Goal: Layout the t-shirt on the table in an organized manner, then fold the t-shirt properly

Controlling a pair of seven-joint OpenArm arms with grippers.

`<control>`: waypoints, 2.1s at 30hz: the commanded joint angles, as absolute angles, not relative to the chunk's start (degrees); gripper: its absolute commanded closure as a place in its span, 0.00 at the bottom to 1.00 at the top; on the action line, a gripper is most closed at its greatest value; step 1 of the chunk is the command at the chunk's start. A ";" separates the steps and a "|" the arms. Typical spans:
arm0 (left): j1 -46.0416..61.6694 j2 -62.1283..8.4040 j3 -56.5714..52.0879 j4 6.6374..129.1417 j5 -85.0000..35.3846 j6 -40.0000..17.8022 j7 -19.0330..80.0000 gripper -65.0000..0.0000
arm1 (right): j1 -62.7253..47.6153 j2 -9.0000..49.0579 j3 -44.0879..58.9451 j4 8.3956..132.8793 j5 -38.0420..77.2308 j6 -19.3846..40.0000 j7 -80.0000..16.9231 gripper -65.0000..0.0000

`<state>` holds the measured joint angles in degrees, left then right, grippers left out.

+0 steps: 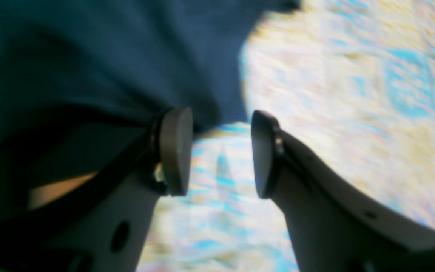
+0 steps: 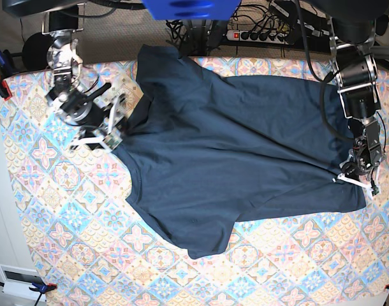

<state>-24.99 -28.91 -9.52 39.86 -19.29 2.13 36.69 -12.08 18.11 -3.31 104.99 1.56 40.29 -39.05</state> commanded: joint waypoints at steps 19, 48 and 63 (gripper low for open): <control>-21.67 -34.33 -9.19 48.57 -28.97 1.80 44.18 0.66 | 8.84 18.68 -10.42 80.31 2.15 40.00 -37.23 0.62; -20.62 -36.18 -9.45 48.75 -29.05 1.80 43.82 0.65 | 22.64 20.44 -0.04 53.23 2.07 40.00 -26.33 0.60; -13.14 -35.74 -15.96 57.19 -29.41 -4.97 44.35 0.65 | 9.19 20.53 16.75 81.63 2.42 40.00 -34.68 0.59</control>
<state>-12.12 -34.39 -15.68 56.05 -29.12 -4.93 45.15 6.92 19.51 16.45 79.92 1.28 40.40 -37.15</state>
